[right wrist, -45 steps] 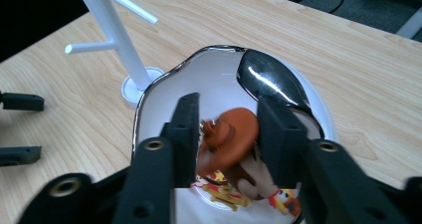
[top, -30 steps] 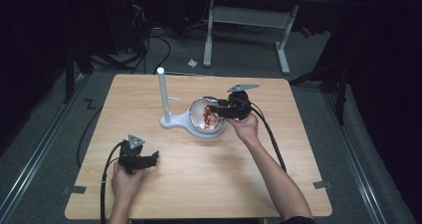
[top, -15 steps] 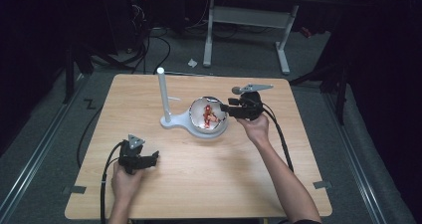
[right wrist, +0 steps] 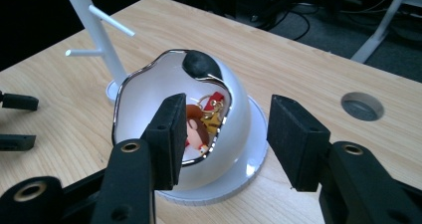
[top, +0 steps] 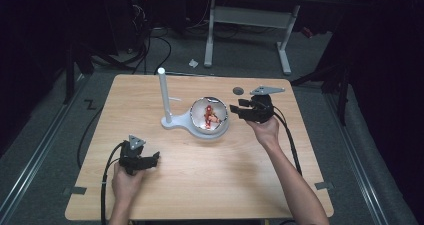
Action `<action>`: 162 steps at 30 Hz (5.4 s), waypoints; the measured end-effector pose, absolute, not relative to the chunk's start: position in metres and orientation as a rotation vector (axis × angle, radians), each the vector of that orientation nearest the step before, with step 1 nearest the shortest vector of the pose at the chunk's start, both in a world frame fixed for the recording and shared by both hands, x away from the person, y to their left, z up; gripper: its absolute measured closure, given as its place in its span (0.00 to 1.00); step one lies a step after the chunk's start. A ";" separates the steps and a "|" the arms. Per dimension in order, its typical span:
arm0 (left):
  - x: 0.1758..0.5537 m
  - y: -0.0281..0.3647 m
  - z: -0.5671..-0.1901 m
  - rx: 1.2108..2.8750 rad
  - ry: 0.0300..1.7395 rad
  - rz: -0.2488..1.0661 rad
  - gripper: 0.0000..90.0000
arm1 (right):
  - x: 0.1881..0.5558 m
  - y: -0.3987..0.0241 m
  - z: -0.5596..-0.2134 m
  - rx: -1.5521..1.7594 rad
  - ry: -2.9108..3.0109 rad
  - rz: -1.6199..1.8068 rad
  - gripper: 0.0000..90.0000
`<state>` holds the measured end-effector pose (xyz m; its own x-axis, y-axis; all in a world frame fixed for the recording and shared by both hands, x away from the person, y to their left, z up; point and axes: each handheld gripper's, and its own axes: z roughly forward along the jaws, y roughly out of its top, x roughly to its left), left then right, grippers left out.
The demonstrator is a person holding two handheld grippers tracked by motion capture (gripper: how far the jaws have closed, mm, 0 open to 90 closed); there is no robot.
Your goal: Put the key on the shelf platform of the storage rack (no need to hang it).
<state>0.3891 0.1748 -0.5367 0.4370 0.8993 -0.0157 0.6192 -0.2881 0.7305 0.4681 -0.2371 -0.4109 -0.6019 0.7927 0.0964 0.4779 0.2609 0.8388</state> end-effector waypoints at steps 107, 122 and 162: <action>0.389 0.174 -0.537 2.018 1.271 0.537 0.21 | 0.353 -0.345 -0.425 1.345 2.004 1.332 0.56; 0.389 0.174 -0.537 2.017 1.271 0.537 0.21 | 0.355 -0.343 -0.451 1.397 2.016 1.331 0.56; 0.389 0.174 -0.537 2.018 1.271 0.537 0.21 | 0.377 -0.314 -0.521 1.465 2.068 1.037 0.52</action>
